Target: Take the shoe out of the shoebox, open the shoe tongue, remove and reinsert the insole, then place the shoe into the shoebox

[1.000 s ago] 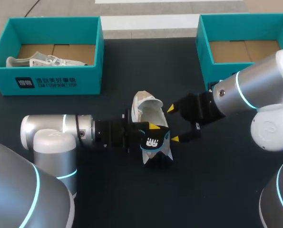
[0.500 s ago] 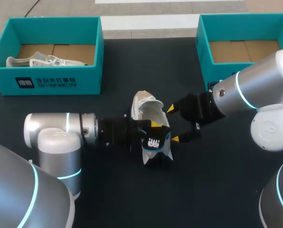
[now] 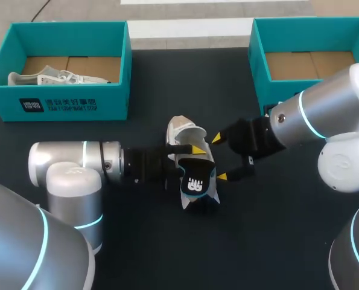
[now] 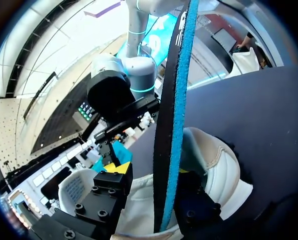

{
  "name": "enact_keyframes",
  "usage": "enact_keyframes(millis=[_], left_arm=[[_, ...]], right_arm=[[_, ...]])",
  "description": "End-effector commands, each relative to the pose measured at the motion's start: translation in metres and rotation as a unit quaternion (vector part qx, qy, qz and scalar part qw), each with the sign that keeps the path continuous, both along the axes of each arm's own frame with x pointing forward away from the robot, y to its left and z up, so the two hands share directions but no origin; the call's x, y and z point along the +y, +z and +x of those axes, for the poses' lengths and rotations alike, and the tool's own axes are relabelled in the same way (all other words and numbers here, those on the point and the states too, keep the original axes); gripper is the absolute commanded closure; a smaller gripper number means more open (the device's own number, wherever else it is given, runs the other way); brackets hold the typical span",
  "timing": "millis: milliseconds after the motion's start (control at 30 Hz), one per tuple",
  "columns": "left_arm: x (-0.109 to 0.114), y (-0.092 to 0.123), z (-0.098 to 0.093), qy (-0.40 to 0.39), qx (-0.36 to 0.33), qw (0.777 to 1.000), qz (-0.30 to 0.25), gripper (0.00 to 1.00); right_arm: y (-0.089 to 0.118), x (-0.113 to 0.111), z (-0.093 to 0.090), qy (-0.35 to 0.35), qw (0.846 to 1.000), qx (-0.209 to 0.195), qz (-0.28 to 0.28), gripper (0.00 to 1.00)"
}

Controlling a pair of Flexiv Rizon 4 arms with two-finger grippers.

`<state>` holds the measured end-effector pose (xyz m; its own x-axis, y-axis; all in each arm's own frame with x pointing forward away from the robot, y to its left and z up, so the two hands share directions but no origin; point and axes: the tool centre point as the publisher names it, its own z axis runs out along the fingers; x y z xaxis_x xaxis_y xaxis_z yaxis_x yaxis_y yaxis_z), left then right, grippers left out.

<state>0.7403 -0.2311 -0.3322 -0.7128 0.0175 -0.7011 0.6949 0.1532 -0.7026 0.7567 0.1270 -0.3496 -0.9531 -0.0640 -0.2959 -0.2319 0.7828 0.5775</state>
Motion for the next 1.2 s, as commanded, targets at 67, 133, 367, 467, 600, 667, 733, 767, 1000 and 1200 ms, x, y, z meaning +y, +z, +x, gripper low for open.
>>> enact_keyframes(millis=[67,133,367,467,600,667,733,767,1000,1200], left_arm=[[0.003,0.008,-0.006,0.011,0.011,1.0,0.016,0.61],[0.002,0.009,-0.008,0.012,0.021,1.0,0.02,0.58],[0.005,0.013,-0.015,0.01,0.037,0.999,0.032,0.58],[0.008,0.014,-0.017,0.01,0.037,0.999,0.034,0.59],[0.016,0.014,-0.02,0.015,0.036,0.999,0.036,0.6],[0.019,0.014,-0.022,0.016,0.036,0.999,0.037,0.61],[0.022,0.015,-0.024,0.017,0.036,0.999,0.037,0.6],[0.023,0.015,-0.025,0.017,0.037,0.998,0.037,0.6],[0.024,0.016,-0.032,0.009,0.042,0.999,0.028,0.69],[0.023,0.018,-0.034,0.004,0.039,0.999,0.024,0.78]], right_arm=[[-0.001,0.002,-0.001,-0.002,1.0,-0.001,-0.002,0.0],[-0.001,0.002,-0.001,-0.002,1.0,-0.001,-0.002,0.0],[-0.001,0.002,-0.001,-0.002,1.0,-0.001,-0.002,0.0],[-0.001,0.002,-0.001,-0.002,1.0,-0.001,-0.002,0.0],[-0.001,0.002,-0.001,-0.002,1.0,-0.001,-0.002,0.0],[-0.001,0.002,-0.001,-0.002,1.0,-0.001,-0.002,0.0],[-0.001,0.002,-0.001,-0.002,1.0,-0.001,-0.002,0.0],[-0.001,0.002,-0.001,-0.002,1.0,-0.001,-0.002,0.0],[-0.001,0.002,-0.001,-0.002,1.0,-0.001,-0.002,0.0],[-0.001,0.002,-0.001,-0.002,1.0,-0.001,-0.002,0.0]])
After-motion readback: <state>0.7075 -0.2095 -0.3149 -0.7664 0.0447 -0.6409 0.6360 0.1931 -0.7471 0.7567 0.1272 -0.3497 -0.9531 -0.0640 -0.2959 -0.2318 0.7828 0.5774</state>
